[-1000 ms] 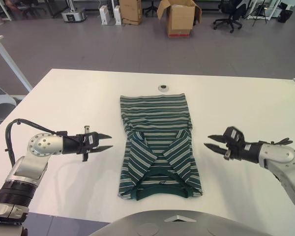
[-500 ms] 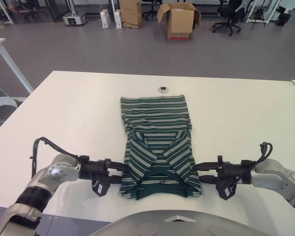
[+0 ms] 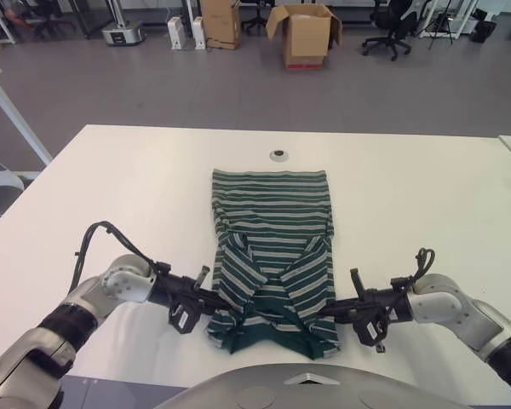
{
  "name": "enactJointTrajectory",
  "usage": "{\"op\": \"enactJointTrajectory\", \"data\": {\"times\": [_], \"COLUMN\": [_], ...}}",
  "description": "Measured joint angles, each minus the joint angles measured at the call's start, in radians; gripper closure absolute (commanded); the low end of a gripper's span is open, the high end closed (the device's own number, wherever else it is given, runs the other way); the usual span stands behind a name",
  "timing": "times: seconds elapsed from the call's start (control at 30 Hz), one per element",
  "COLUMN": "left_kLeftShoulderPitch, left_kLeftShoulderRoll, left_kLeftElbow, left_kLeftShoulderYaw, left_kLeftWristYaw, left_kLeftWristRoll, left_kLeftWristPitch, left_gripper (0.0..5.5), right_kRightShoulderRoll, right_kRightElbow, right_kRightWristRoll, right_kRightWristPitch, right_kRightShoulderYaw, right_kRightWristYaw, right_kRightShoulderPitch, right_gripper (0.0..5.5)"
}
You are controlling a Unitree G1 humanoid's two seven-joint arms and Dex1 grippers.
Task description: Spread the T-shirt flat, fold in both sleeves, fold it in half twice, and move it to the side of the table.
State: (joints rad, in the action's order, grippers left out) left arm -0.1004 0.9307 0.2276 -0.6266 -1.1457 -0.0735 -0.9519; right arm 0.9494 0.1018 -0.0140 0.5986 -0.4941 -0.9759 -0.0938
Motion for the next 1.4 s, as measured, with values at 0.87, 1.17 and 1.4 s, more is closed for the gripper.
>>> {"op": "enactJointTrajectory", "data": {"times": [0.87, 1.17, 1.4], "left_kLeftShoulderPitch": [-0.569, -0.637, -0.661], "left_kLeftShoulderRoll": [-0.318, -0.474, -0.487], "left_kLeftElbow": [0.692, 0.934, 0.907], "left_kLeftShoulderYaw": [0.351, 0.592, 0.822], "left_kLeftWristYaw": [0.053, 0.131, 0.468], "left_kLeftWristRoll": [-0.382, -0.358, -0.387], "left_kLeftWristPitch": [1.152, 1.231, 1.163], "left_gripper": [5.48, 4.13, 4.13], "right_kRightShoulderRoll": [-0.505, -0.648, -0.612], "right_kRightElbow": [-0.992, -1.308, -1.084], "right_kRightWristRoll": [0.676, 0.518, 0.436], "right_kRightWristPitch": [-1.193, -1.129, -1.078], "right_kRightShoulderYaw": [0.251, 0.439, 0.471], "right_kRightWristYaw": [0.158, 0.278, 0.177], "right_kRightShoulderPitch": [0.937, 1.069, 1.056], "right_gripper": [5.50, 4.13, 4.13]}}
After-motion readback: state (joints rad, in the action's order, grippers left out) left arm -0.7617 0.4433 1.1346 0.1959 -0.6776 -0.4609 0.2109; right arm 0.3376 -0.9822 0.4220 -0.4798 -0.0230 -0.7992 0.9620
